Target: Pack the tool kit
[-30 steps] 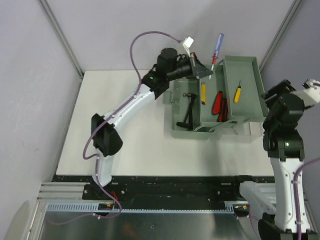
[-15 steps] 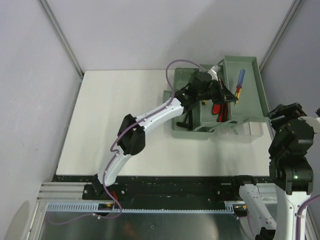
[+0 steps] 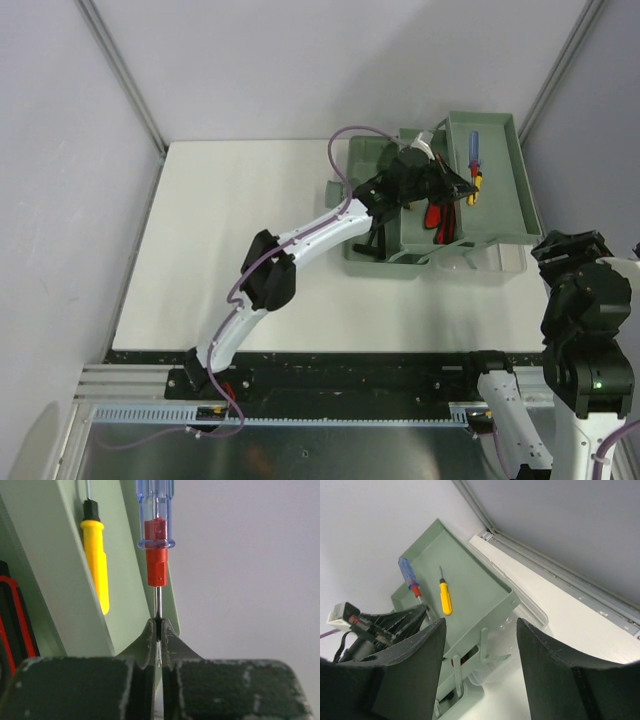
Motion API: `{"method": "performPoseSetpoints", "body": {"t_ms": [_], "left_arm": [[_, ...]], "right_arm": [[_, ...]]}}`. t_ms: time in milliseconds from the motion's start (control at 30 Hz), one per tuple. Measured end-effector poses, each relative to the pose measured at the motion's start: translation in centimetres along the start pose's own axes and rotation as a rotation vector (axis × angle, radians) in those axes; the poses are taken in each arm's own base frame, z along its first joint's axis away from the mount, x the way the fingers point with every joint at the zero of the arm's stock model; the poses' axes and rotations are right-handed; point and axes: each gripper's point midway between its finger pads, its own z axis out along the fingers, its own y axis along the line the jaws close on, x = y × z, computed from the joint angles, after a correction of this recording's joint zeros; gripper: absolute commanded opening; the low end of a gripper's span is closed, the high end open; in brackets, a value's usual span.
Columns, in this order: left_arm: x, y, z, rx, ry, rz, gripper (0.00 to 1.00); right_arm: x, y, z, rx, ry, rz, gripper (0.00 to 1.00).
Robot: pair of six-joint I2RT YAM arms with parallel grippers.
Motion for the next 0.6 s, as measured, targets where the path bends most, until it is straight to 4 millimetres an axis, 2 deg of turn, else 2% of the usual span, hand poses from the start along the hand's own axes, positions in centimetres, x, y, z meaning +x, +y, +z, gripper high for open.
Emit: {"method": "performPoseSetpoints", "body": {"t_ms": [67, 167, 267, 500, 600], "left_arm": [[-0.1, 0.8, 0.8, -0.004, -0.01, -0.008, 0.09], [0.3, 2.3, 1.8, -0.019, -0.009, -0.026, 0.12], [0.1, 2.2, 1.9, -0.007, -0.022, -0.023, 0.13], [-0.2, 1.8, 2.1, 0.005, -0.049, -0.018, 0.38], [-0.4, 1.3, 2.0, 0.015, -0.062, -0.009, 0.44]], "right_arm": [[0.0, -0.3, -0.4, 0.001, 0.006, -0.003, 0.63], [-0.3, -0.6, -1.1, -0.003, 0.0, 0.001, 0.62], [-0.9, -0.6, -1.7, -0.013, -0.013, 0.011, 0.63], [-0.8, -0.9, -2.0, -0.011, -0.007, 0.0, 0.63], [-0.8, -1.0, -2.0, -0.01, -0.005, -0.006, 0.64]]}}
